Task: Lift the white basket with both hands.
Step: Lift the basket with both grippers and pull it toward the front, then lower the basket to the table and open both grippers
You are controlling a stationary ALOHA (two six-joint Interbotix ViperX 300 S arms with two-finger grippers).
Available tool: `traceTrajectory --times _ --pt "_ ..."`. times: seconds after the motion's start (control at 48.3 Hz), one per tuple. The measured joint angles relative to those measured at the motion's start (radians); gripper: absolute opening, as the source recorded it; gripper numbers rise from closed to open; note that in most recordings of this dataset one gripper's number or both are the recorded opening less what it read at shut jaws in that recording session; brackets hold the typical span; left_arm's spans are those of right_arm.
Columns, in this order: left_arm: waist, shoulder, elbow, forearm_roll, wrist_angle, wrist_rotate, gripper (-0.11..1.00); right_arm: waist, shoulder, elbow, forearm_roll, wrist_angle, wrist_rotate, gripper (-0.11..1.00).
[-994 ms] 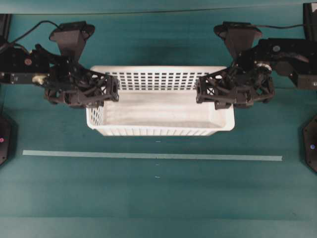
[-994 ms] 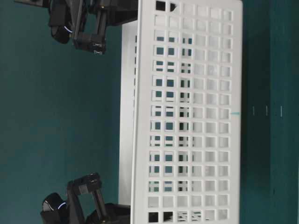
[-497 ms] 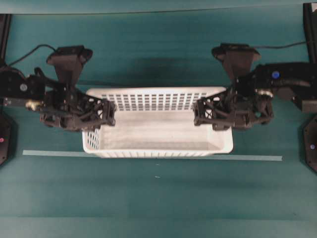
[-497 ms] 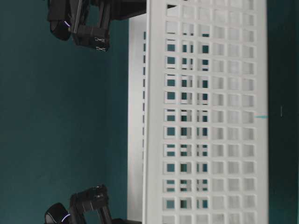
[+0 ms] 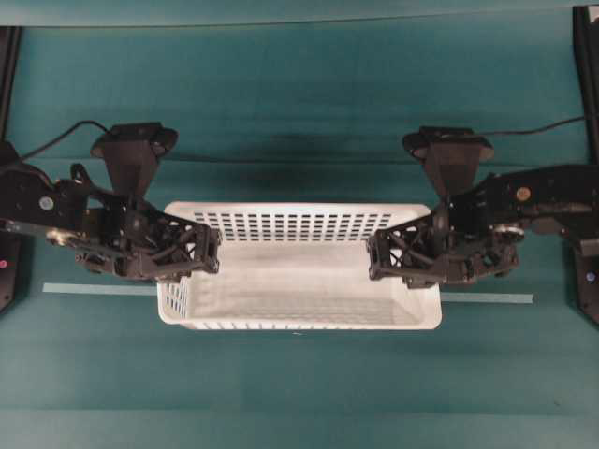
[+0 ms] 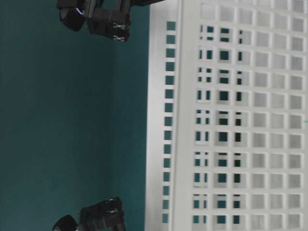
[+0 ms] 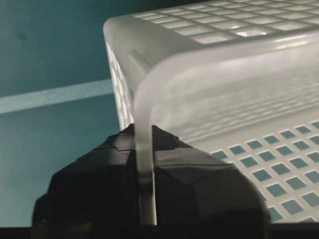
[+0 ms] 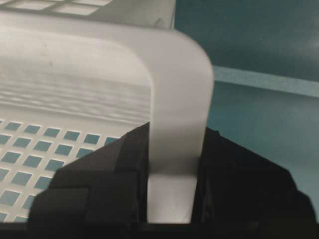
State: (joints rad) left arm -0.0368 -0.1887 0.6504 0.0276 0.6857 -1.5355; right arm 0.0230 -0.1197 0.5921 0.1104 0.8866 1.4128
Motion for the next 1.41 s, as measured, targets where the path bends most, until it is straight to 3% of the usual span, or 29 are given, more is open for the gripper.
traceTrajectory --times 1.408 --pt "-0.009 0.069 0.040 0.000 -0.077 -0.005 -0.02 0.014 0.055 0.015 -0.011 -0.052 0.006 0.17"
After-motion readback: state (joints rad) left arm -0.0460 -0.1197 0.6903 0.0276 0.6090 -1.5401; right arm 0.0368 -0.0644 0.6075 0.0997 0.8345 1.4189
